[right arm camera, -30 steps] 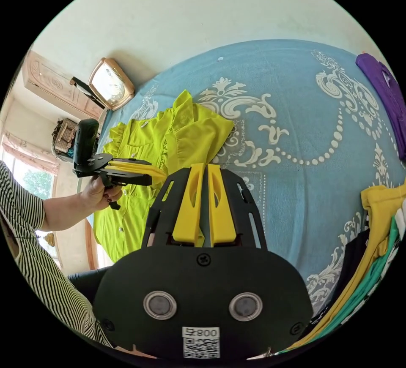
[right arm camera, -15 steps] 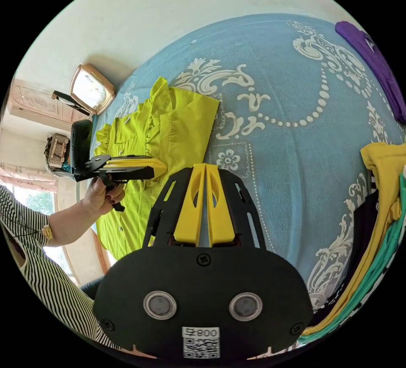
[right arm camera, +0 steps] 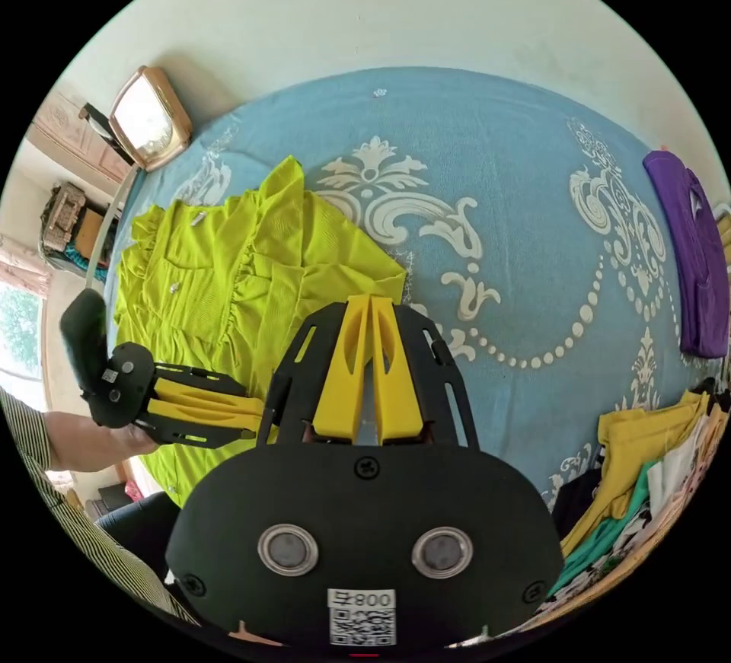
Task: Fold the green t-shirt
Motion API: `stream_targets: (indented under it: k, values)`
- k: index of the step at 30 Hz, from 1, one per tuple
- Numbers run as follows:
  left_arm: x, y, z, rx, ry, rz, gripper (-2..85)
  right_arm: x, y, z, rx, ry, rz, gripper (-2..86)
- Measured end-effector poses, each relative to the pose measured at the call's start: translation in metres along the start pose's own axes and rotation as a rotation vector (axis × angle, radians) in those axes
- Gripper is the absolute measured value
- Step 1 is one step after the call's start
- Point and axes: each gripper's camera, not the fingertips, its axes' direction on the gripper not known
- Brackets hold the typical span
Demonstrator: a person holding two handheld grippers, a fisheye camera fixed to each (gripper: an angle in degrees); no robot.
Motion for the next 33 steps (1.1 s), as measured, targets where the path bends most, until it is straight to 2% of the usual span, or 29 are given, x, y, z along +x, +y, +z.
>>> stream_targets:
  k: [3,7,12,14,18,25,28,31,33]
  values:
    - [0.000,0.013,0.000,0.003,-0.008,-0.025,0.2,-0.007,-0.002,-0.009,0.027,0.018,-0.026,0.1]
    - [0.018,0.033,-0.010,0.046,-0.054,0.038,0.2,-0.001,-0.009,-0.028,-0.012,-0.051,-0.014,0.1]
    - [0.032,0.047,0.003,0.017,-0.088,0.104,0.2,-0.005,-0.006,-0.071,0.086,-0.066,-0.001,0.1]
    - [0.034,0.055,0.014,-0.032,-0.201,0.118,0.2,-0.008,-0.012,-0.067,0.041,-0.040,-0.002,0.1]
    - [0.033,0.074,0.000,-0.008,-0.265,0.100,0.2,-0.006,-0.021,-0.068,-0.015,-0.065,0.003,0.1]
    - [0.032,0.117,-0.027,0.088,-0.149,0.073,0.2,-0.022,-0.025,-0.114,0.048,-0.058,-0.012,0.0]
    - [0.036,0.122,-0.019,0.075,-0.189,0.108,0.2,-0.031,-0.034,-0.117,0.011,-0.016,-0.026,0.1]
    - [0.029,0.133,-0.003,-0.009,-0.214,0.102,0.2,-0.030,-0.040,-0.117,-0.010,-0.044,-0.014,0.0]
    - [0.027,0.145,-0.013,0.020,-0.214,0.093,0.2,-0.029,-0.044,-0.125,-0.028,-0.065,-0.007,0.0]
